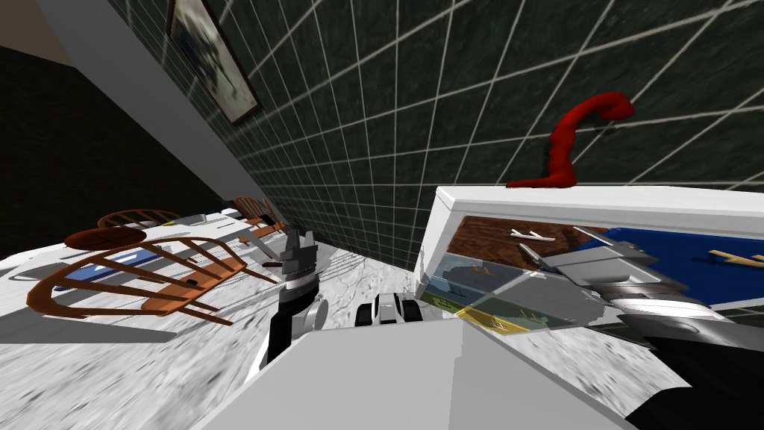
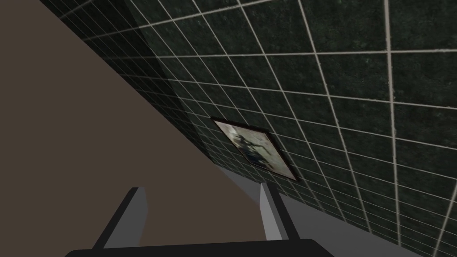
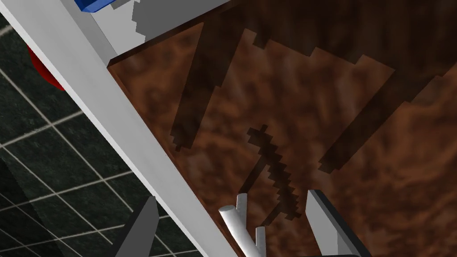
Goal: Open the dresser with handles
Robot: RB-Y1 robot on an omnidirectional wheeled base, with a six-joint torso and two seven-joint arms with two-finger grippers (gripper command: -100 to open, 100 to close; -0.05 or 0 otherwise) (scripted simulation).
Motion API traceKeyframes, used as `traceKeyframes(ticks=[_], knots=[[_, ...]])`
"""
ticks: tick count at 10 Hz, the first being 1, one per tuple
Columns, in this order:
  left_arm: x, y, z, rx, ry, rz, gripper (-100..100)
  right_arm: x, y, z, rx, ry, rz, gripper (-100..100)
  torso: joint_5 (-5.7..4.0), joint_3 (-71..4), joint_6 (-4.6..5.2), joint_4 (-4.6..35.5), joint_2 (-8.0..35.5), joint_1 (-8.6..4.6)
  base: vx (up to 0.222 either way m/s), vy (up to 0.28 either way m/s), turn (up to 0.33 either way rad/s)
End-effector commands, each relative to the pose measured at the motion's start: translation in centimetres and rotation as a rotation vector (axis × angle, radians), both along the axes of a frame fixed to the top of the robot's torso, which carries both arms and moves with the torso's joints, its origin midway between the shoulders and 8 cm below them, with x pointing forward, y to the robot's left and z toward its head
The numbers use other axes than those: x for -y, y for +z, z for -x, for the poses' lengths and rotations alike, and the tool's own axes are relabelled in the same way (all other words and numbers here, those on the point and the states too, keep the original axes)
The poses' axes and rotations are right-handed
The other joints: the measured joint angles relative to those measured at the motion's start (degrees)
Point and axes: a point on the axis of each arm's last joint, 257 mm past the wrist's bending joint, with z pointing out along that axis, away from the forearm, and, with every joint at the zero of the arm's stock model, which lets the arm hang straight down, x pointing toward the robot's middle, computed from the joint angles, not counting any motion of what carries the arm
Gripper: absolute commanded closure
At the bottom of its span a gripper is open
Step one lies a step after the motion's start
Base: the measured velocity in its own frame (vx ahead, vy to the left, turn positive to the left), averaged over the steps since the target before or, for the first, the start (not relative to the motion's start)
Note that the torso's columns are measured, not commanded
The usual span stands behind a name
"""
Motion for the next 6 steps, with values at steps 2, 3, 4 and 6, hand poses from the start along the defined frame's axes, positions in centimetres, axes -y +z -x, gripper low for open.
traceKeyframes(ticks=[2,3,4,6], knots=[[0.0,0.0,0.0,0.0,0.0,0.0,0,-0.4,0.2,0.0,0.002,0.01,-0.002,100,-0.01,0.0,-0.01,0.0,0.0,0.02,-0.049,0.016,-0.037],[0.0,0.0,0.0,0.0,0.0,0.0,0,-0.5,0.3,0.0,0.002,0.013,-0.002,100,-0.07,0.2,0.01,0.0,0.3,0.12,-0.186,0.051,-0.056],[0.0,0.0,0.0,0.0,0.0,0.0,0,-0.8,0.4,0.0,0.002,0.018,-0.003,100,-0.03,0.2,0.04,0.1,0.4,0.07,-0.183,0.055,-0.033],[0.0,0.0,0.0,0.0,0.0,0.0,0,-1.0,0.3,-0.1,-0.001,0.023,-0.004,100,0.11,0.0,0.1,0.1,0.1,0.02,-0.126,0.063,-0.027]])
